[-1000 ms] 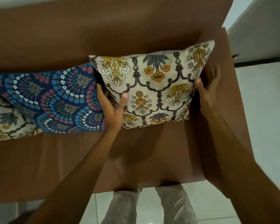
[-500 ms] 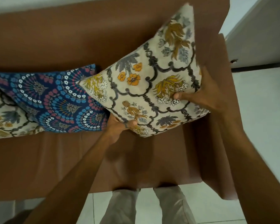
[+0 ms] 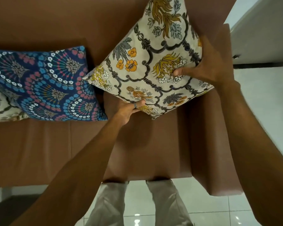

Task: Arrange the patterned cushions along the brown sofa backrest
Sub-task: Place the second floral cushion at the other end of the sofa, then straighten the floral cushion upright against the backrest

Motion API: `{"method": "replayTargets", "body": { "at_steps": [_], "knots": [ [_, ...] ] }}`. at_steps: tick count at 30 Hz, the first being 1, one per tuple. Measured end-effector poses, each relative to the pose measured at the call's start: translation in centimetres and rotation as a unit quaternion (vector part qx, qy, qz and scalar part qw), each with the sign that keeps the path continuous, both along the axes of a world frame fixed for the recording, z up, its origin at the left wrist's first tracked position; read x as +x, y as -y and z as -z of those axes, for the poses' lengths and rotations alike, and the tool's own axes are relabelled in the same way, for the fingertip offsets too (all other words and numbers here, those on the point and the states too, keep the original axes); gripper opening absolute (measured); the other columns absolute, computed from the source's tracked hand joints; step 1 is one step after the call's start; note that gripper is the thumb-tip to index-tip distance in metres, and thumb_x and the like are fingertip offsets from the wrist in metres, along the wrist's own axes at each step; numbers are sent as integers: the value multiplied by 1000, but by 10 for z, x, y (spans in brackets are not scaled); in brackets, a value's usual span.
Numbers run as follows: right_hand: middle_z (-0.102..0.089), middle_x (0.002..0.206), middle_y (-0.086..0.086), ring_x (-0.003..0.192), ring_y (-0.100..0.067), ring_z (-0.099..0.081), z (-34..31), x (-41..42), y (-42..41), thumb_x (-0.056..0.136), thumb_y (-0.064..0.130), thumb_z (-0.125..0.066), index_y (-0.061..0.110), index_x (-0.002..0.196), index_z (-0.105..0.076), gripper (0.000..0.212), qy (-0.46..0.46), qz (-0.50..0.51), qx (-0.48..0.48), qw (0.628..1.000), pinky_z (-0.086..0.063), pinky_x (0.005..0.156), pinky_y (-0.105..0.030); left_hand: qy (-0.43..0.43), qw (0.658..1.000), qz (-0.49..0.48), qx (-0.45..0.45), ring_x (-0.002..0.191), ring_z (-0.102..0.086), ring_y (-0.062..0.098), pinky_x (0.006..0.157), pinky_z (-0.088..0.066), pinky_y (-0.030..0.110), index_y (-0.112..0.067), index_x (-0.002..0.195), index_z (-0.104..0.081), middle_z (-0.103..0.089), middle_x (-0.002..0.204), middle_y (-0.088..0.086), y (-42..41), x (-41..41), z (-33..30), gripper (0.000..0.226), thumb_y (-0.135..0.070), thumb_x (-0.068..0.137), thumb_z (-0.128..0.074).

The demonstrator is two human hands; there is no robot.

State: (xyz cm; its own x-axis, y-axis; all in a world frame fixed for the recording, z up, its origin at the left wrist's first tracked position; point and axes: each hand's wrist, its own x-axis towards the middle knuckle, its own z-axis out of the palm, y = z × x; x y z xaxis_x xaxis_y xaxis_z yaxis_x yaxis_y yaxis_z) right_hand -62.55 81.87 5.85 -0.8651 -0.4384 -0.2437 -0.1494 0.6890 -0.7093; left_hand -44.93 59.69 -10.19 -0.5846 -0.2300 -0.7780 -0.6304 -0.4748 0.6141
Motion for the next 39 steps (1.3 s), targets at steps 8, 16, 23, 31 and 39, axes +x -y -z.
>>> {"method": "replayTargets", "body": {
  "at_steps": [8, 16, 23, 31, 39],
  "knots": [
    [-59, 134, -24, 130, -38, -55, 31, 126, 50, 87, 36, -80, 4, 127, -57, 56, -395, 72, -121, 908, -48, 102, -70, -15, 972, -68, -223, 145, -46, 22, 119, -48, 45, -22, 158, -30, -43, 161, 9, 13, 54, -24, 115, 8, 65, -92],
    [-39, 160, 16, 138, 2, -52, 108, 202, 245, 95, 33, -82, 19, 170, -18, 100, 279, -52, -105, 953, -46, 104, -5, 30, 861, -75, -502, 155, -32, 31, 125, -38, 52, -13, 165, -17, -23, 169, 17, 247, 152, -36, 139, -41, 59, -102],
    [-54, 159, -2, 140, -14, -59, 93, 222, 351, 92, 23, -84, 17, 162, -32, 88, 246, 166, -205, 933, -51, 121, -42, -55, 943, 73, -320, 137, -44, 5, 111, -41, 22, -27, 161, -17, -44, 144, -21, 410, 130, -67, 147, -38, 43, -104],
    [-56, 152, 1, 145, -20, -52, 15, 227, 359, 72, 70, -88, 21, 156, -44, 107, -85, 123, -105, 983, -45, 122, -50, -75, 993, -76, -56, 131, -64, 25, 80, -68, 47, -53, 150, -30, -60, 146, -4, 371, 184, -57, 119, -9, 60, -94],
    [-48, 161, -6, 151, -28, -42, 15, 210, 392, 75, 73, -83, 18, 163, -37, 113, -67, 126, -33, 989, -31, 128, -57, -66, 990, -121, -33, 136, -59, 26, 74, -68, 44, -48, 149, -34, -58, 147, -7, 372, 168, -34, 100, -7, 75, -89]
  ]
}}
